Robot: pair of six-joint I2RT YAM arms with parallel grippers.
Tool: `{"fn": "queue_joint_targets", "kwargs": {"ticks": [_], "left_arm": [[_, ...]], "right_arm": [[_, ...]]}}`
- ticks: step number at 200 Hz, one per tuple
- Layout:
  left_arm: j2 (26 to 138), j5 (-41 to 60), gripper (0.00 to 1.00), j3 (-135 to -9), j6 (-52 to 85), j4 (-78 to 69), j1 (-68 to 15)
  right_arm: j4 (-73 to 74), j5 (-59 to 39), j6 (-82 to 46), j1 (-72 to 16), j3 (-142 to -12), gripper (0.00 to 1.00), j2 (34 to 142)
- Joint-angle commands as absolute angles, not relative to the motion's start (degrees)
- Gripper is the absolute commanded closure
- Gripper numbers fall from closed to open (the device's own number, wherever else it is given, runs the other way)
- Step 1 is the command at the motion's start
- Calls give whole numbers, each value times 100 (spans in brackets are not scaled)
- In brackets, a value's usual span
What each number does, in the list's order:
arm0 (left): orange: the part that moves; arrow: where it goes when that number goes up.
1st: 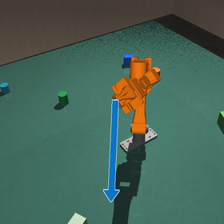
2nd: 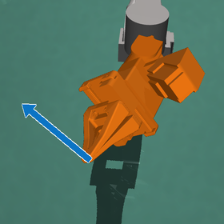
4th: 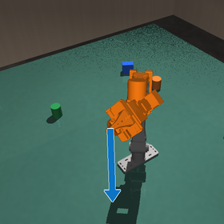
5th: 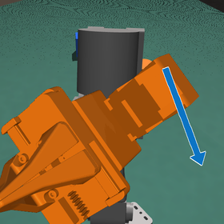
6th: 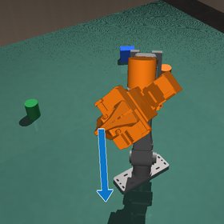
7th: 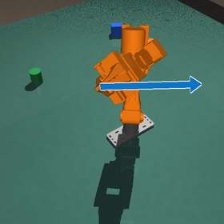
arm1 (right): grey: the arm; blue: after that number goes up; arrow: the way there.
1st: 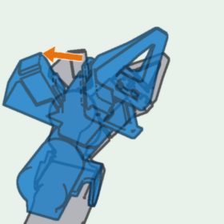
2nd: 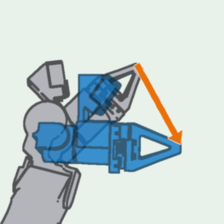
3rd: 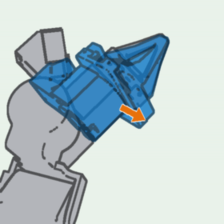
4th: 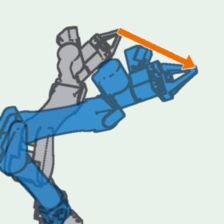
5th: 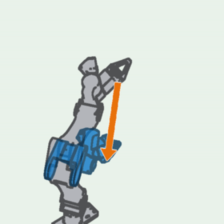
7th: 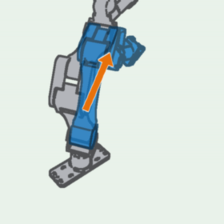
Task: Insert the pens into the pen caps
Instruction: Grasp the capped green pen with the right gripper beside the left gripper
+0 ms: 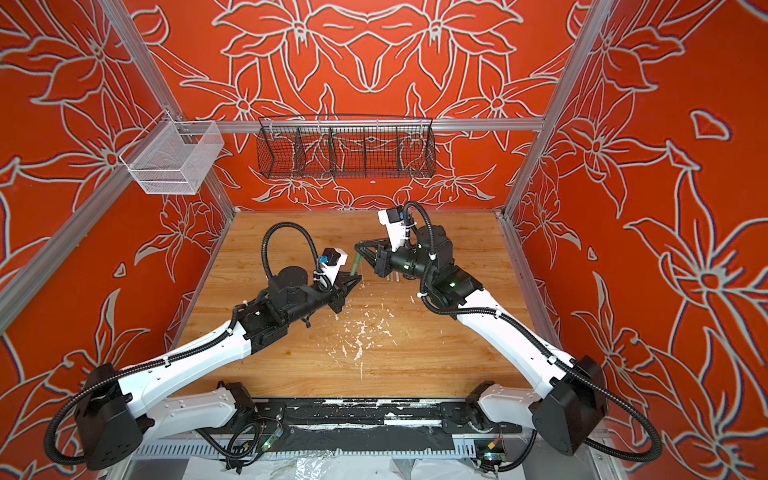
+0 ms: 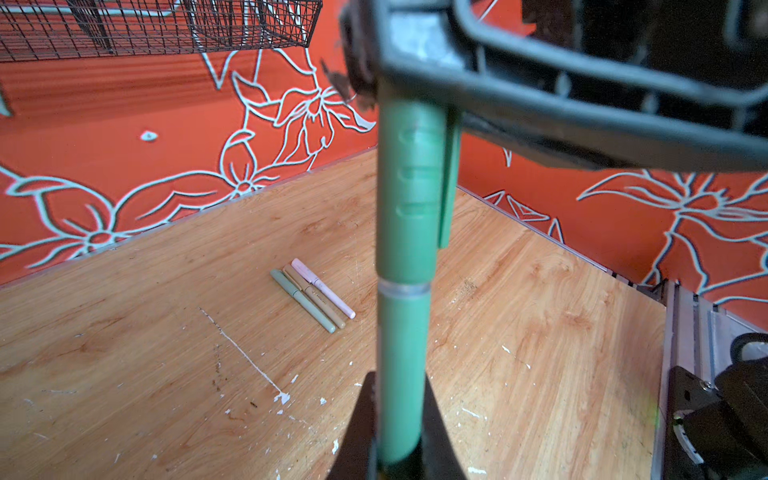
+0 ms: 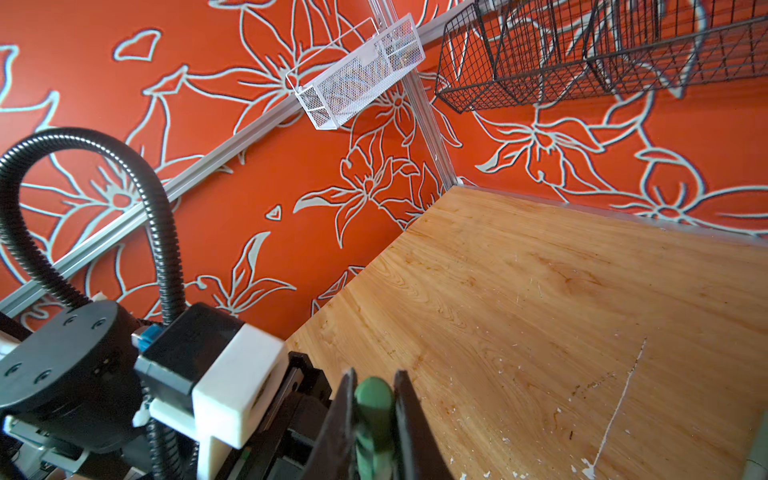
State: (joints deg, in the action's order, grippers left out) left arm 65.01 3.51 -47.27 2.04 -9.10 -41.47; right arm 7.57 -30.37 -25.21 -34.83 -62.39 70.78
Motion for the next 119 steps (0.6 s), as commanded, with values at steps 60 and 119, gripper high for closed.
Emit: {"fn": "queue_joint_targets", "kwargs": {"ticks": [60,119], "left_arm": [[6724,105,100,-5931,-74,-1942,-3964],[6896,192,100,-6406,-5,-2115,-3784]], "right_arm": [[171,-3354,-2130,-3759,-5672,100,7250],[224,-3139,-2009,-3902,-5311,100,7399]]}}
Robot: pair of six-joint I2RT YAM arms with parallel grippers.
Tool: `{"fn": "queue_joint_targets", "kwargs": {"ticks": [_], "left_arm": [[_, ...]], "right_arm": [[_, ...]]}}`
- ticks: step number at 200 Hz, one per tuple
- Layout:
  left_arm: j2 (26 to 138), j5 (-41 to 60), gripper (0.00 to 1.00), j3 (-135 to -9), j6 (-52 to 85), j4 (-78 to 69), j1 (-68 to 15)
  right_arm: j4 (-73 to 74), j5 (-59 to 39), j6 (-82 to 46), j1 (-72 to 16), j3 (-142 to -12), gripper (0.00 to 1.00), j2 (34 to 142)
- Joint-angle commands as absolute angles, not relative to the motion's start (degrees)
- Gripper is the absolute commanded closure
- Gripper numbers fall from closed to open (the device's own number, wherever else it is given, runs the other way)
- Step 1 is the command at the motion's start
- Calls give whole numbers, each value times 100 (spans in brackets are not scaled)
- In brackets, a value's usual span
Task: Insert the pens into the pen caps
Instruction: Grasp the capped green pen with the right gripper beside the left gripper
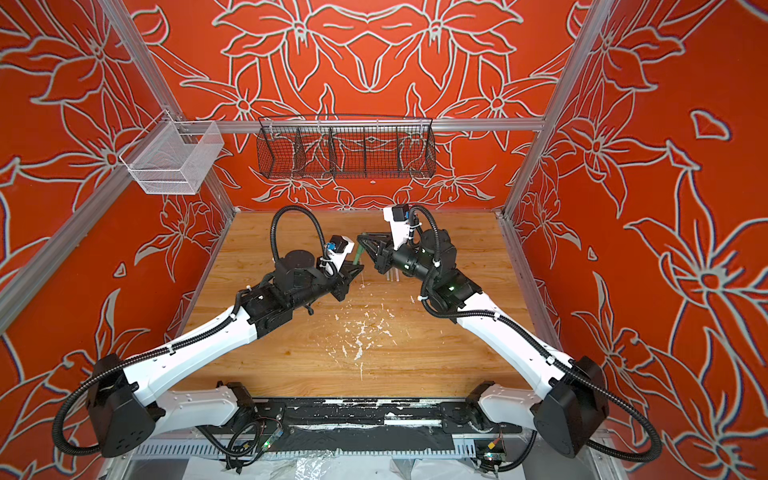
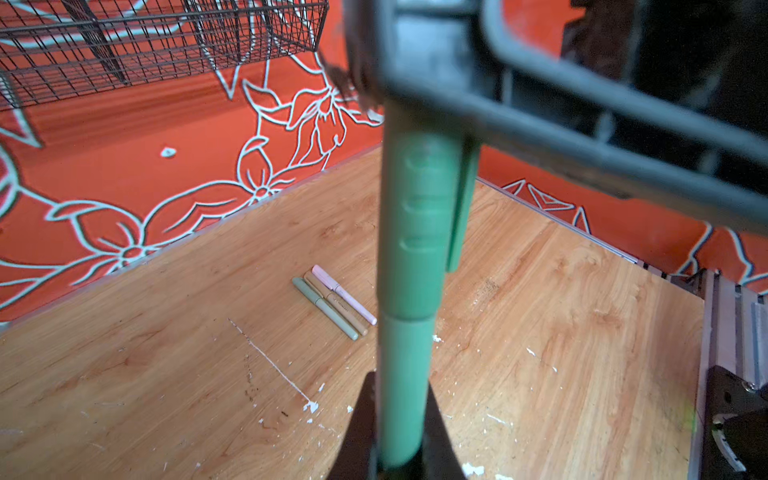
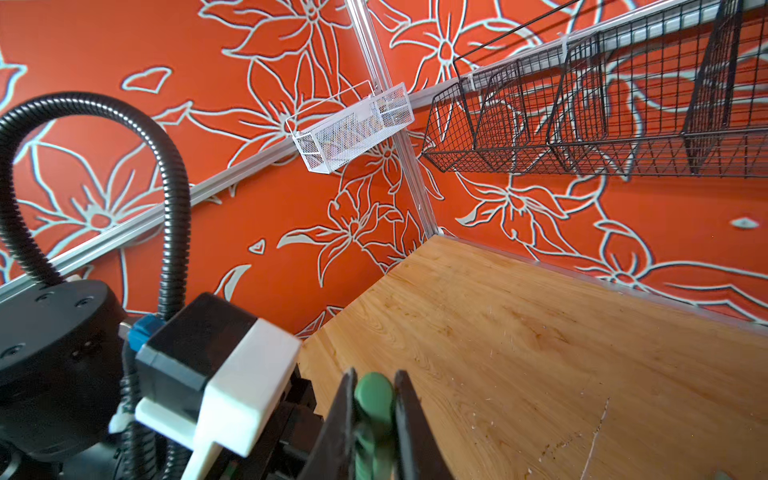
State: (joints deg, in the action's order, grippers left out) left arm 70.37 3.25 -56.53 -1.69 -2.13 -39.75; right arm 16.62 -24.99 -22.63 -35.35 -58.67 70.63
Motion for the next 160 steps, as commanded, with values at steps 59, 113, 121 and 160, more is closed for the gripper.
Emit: {"fn": "queue_joint_targets", "kwargs": {"ticks": [59,113,121,160], "left_arm": [[6876,354,100,-6574,26,-2100,-3691],[6567,765,100,-5989,182,-1773,-3691],[6511,820,100,-5838,214,-1741,-3691],[6229,1008,100,-5198,343,-1713,-3691]], "right_arm": [[339,-2983,-2056,-3920,-5179,100,7559],[328,-2552,-2144,-3851,-5566,100,7531],[312,-2494,-2165,-3843,-5633,100,7536],[372,-2258,-2317,-3823,-5835,91,7490]]}}
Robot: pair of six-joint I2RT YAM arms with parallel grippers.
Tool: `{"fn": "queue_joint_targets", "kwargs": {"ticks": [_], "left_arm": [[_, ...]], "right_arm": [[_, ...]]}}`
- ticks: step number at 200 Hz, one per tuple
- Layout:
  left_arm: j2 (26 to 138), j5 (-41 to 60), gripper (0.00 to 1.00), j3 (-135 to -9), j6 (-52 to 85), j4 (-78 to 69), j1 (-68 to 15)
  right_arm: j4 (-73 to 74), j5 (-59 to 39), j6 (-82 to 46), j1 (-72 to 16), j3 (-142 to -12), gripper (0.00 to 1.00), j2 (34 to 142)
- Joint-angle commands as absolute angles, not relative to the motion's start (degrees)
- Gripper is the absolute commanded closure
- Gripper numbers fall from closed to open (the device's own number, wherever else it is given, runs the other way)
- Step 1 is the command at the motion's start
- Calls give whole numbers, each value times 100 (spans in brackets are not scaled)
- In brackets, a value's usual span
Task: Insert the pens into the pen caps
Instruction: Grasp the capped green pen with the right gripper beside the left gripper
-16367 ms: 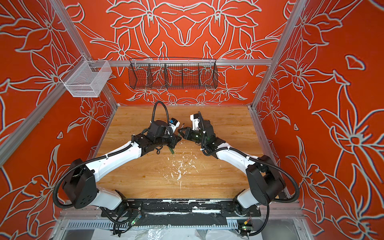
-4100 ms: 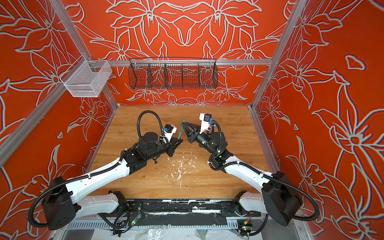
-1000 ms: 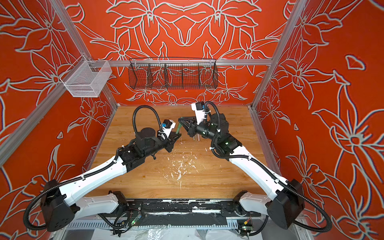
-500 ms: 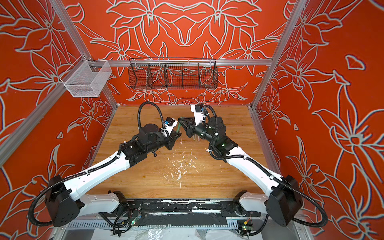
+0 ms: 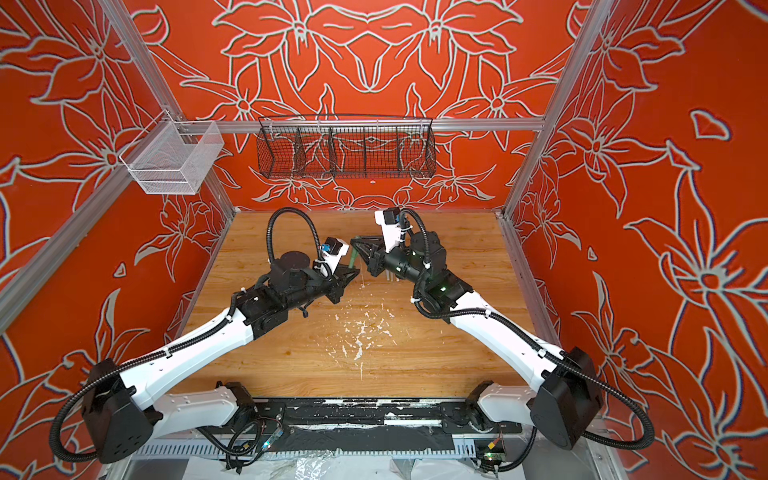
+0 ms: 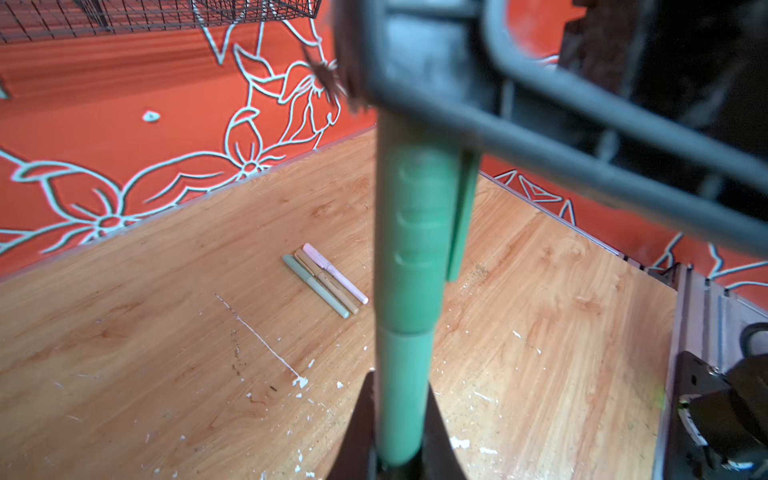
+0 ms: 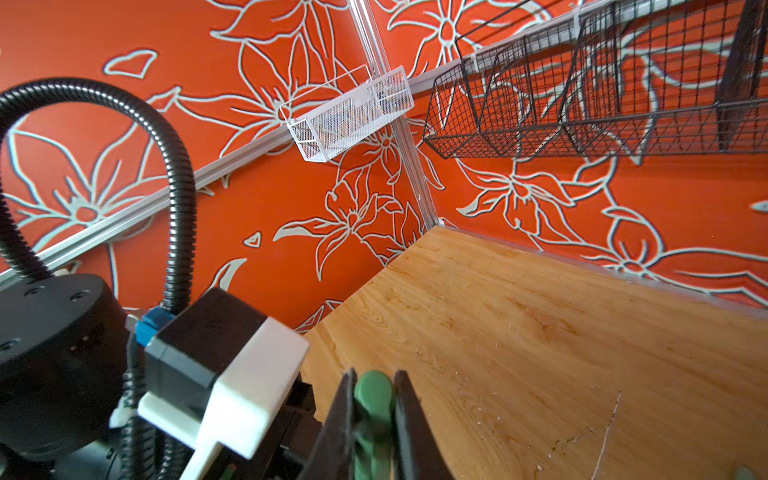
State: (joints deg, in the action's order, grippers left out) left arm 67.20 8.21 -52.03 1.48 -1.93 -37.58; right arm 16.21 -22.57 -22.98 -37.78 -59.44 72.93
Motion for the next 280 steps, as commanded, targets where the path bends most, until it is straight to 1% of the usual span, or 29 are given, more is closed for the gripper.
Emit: {"fn": "queue_joint_targets", "kwargs": {"ticks": [1,10,33,76,99,130,150,178,198,216,242,262,280], "left_arm": [[6226,1009,100,-5192,343,-1713,-3691],[6218,1047,100,-5138,358,-1676,-3691],[6216,1179,100,-5065,424,-1598,-3691],[6337,1422,100,-5032,589,-1563,-3691],[6396,1450,100,-5068,591,-1499,-3691],[6429,1444,100,-5098,589,-1429,-3691],[6426,1445,100,-5120,631,-1430,-3691],[6396,1408,100,-5114,669,-1438,-3691],[6378,1371,100,-5102,666,-1449,-3691],[6363,1367,100,-5102,668,-1437,-3691],[6330,1314,100,-5098,659,-1439,-3691],[6313,1295,100,-5096,649,-1436,-3691],[6310,1298,100,-5088,650,-1450,-3691]], "right_arm": [[375,-2250,-2323,-3823,-5840,91,7485],[395,-2167,-2367,-3823,-5867,86,7442],[343,-1870,-2375,-3808,-5982,85,7288],[335,-1326,-2256,-3784,-6085,71,6791],[297,-1319,-2100,-3781,-6166,65,6574],[152,-1671,-1978,-3780,-6224,62,6415],[142,-1889,-1978,-3781,-6136,62,6371],[142,-2181,-2034,-3779,-6091,72,6431],[290,-2495,-2108,-3779,-6125,77,6532],[477,-2694,-2161,-3788,-6143,80,6595],[627,-2934,-2253,-3788,-6179,79,6719],[753,-3026,-2340,-3797,-6140,72,6798],[915,-3050,-2423,-3797,-6082,71,6851]]}}
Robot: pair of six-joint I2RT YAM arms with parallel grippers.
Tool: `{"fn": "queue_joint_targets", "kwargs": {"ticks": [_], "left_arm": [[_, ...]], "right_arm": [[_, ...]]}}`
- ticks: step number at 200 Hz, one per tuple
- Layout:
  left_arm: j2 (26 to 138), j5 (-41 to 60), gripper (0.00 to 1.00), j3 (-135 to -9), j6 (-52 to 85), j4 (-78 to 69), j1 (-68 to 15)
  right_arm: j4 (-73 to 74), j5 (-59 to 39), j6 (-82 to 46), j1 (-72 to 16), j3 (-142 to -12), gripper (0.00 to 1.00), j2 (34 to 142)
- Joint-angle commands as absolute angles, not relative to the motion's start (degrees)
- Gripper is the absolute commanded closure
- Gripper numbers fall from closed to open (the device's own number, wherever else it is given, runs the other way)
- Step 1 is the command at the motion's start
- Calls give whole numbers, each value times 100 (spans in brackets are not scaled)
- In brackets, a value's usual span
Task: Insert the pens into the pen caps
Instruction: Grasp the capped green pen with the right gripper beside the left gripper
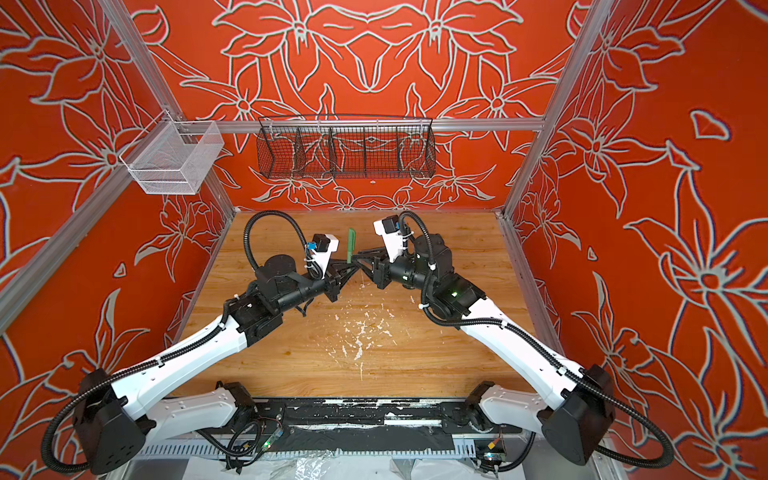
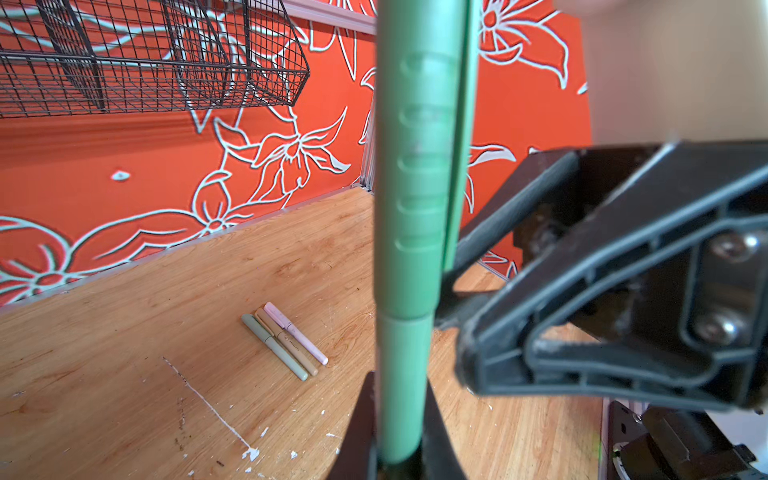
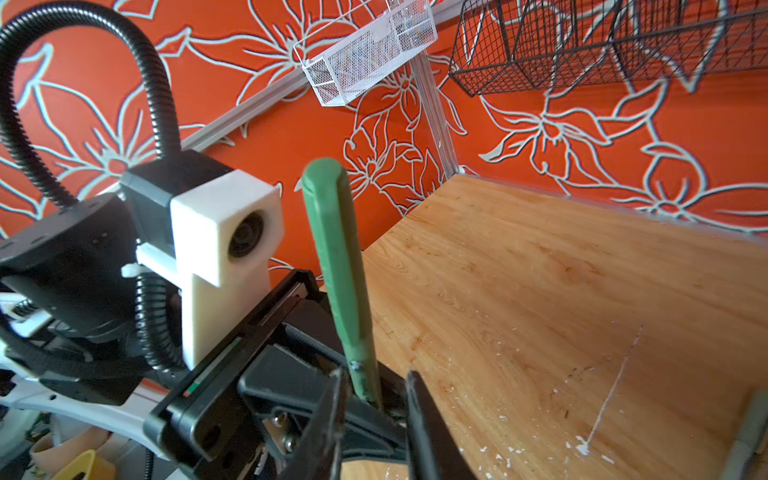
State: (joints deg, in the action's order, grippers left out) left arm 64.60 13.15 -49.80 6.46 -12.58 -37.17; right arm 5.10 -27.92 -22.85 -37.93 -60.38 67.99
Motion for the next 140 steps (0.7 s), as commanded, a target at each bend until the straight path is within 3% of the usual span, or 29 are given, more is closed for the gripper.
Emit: {"fn": "queue_joint_targets", "kwargs": {"ticks": [1,91,140], "left_arm": [[6310,1295,100,-5088,650,-1450,-3691],[6258,1277,100,-5073,649,-1457,-3691],[6258,1278,100,-5058,711,-1502,-3691]], "right_arm": [[919,-3050,-2429,-3797,-6078,71,6858],[1626,-3148,-2743,-3901,-5994,73,7280],[1613,-3129,-2720,-3998,-6025,87,7322]]}}
